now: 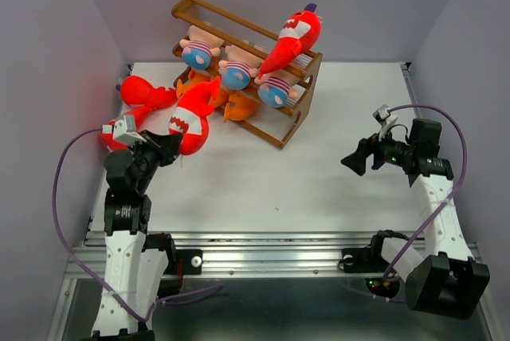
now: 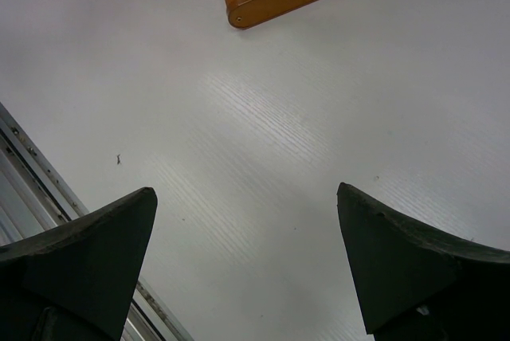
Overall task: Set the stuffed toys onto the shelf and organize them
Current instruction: Grab a stuffed toy with the left arm, then pass the stuffed toy from the left arm to the right
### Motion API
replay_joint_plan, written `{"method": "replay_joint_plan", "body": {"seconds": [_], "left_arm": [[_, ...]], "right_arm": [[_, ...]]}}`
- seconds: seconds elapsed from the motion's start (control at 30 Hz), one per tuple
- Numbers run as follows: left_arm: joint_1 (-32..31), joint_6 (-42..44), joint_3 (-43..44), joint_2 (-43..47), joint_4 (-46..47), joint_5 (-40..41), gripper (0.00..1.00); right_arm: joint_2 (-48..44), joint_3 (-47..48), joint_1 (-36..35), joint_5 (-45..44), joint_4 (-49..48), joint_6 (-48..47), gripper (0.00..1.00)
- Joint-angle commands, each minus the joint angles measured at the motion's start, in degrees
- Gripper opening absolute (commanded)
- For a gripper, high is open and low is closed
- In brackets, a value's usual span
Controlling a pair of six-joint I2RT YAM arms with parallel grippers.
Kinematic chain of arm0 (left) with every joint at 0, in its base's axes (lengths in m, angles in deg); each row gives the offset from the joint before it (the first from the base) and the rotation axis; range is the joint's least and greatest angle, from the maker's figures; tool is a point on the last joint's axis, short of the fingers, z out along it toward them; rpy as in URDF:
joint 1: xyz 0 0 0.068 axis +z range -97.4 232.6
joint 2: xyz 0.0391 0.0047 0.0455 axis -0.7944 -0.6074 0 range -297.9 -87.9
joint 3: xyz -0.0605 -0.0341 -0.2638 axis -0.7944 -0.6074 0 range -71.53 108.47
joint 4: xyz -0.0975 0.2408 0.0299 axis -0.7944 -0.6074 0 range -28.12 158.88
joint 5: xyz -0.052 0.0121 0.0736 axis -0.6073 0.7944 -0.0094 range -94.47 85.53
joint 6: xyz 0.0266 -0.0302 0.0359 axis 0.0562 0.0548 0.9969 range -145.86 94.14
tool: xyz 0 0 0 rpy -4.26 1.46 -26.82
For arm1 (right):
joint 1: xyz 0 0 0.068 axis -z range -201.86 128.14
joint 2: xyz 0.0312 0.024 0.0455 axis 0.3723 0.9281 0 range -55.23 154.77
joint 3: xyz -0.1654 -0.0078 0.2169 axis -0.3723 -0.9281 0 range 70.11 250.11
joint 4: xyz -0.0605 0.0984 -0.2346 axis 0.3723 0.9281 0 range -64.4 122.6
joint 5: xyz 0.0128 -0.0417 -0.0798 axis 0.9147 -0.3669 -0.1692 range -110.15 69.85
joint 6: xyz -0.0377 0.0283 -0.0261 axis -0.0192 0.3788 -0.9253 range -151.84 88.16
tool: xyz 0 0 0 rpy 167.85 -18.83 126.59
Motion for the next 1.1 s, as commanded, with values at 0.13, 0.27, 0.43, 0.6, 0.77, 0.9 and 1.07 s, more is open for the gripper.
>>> {"method": "replay_joint_plan", "body": {"seconds": [0.13, 0.27, 0.43, 0.6, 0.77, 0.9, 1.07], "left_arm": [[-0.63, 3.74, -1.27, 2.83, 17.66, -14.99, 0.0], [-2.3, 4.79, -1.81, 2.57, 24.19, -23.6, 0.0], [-12.74, 11.02, 0.04, 3.01, 27.89, -25.38, 0.0], [-25.14, 17.88, 1.71, -1.29, 27.11, -24.06, 0.0], [-36.21, 29.48, 3.38, -4.11, 20.44, -18.45, 0.0], [-42.89, 38.26, 3.29, -5.25, 16.74, -15.1, 0.0], [-49.66, 45.74, 3.29, -8.41, 12.96, -10.1, 0.0]], "right_arm": [[0.74, 1.07, 0.29, 2.5, 0.75, -2.01, 1.0], [1.18, 2.64, 0.29, 2.68, 2.86, -3.94, 1.0], [1.53, 7.12, 0.29, 3.29, 7.61, -6.58, 1.0], [1.01, 14.22, 0.29, 0.14, 11.21, -7.64, 1.0], [1.27, 24.5, 0.29, -10.31, 13.85, -6.58, 1.0], [2.94, 32.69, 0.29, -12.09, 19.2, -8.86, 1.0], [6.45, 37.98, 0.29, -0.95, 32.72, -16.64, 1.0]]}}
